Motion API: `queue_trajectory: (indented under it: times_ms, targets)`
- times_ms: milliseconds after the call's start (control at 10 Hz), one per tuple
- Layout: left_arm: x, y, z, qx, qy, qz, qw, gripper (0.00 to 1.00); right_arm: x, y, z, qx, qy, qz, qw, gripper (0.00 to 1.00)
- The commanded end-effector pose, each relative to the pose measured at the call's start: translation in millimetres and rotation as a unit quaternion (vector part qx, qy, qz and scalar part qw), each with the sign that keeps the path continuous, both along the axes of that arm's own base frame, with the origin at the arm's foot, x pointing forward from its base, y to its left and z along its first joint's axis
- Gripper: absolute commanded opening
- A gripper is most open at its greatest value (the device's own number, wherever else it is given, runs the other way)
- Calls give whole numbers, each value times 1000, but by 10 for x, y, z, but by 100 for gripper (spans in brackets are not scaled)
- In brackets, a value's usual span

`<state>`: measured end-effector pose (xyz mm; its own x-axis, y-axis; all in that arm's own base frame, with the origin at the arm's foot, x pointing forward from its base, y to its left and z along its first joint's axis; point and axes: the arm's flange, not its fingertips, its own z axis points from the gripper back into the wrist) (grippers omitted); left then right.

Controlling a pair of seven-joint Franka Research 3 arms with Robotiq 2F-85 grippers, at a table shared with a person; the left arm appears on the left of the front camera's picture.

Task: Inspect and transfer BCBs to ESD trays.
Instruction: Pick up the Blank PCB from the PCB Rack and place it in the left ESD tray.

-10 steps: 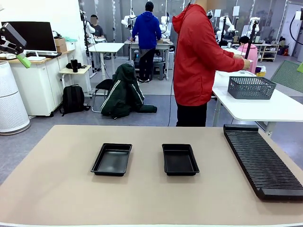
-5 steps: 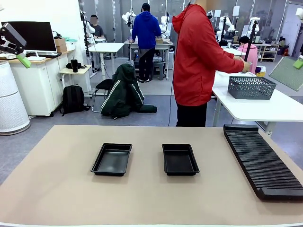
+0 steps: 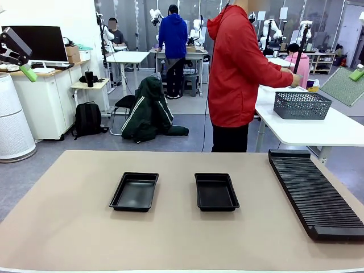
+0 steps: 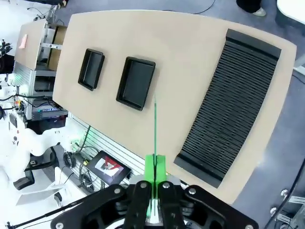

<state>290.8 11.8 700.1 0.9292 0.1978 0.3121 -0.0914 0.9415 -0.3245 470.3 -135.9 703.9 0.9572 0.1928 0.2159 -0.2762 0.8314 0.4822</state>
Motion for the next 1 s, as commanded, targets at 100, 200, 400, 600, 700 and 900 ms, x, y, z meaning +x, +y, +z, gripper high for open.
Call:
queue_trajectory:
  times_ms: [100, 200, 400, 600, 700, 900]
  targets:
    - [3, 1, -16, -2, 1, 1, 1000, 100, -9, 11, 36, -18, -8, -4, 1000, 2]
    - [3, 1, -16, -2, 1, 1, 1000, 100, -9, 11, 36, -18, -8, -4, 1000, 2]
    - [3, 1, -16, -2, 1, 1, 1000, 100, -4, 3, 44, -5, -4, 0, 1000, 2]
    - [3, 1, -16, -2, 1, 1, 1000, 100, 221, 519, -202, 40, 23, -37, 998, 2]
    - [3, 1, -16, -2, 1, 1, 1000, 100, 221, 855, -286, 45, 40, -48, 997, 2]
    - [3, 1, -16, -2, 1, 1, 1000, 100, 181, 1530, -489, 88, 69, -81, 990, 2]
